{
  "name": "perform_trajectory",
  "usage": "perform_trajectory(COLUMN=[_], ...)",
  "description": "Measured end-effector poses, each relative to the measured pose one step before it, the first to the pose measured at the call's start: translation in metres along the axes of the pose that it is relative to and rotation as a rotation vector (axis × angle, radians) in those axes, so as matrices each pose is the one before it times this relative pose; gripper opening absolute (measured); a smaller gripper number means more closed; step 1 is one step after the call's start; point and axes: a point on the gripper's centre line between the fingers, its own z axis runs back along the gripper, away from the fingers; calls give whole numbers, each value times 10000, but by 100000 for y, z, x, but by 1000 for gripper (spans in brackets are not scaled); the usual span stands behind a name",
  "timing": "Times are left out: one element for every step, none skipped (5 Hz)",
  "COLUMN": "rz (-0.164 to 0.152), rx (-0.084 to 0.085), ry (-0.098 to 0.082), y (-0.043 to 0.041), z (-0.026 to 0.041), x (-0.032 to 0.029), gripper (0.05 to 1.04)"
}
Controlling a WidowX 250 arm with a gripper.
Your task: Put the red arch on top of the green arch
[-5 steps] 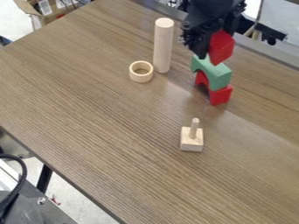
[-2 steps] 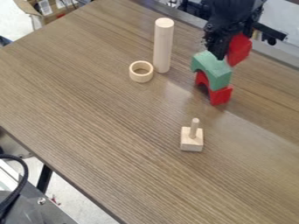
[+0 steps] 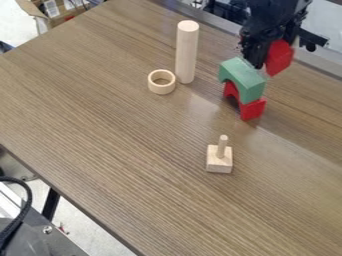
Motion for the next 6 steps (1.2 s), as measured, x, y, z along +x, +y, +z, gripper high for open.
perform_trajectory(rz=[120, 157, 185, -2, -39, 47], rx=[194, -76, 64, -24, 3, -2], ry=[62, 35, 2, 34, 5, 4], y=[384, -280, 38, -60, 24, -14], z=[-693, 30, -298, 96, -10, 5], x=[908, 886, 946, 284, 95, -57], gripper=[604, 603, 604, 604, 604, 604])
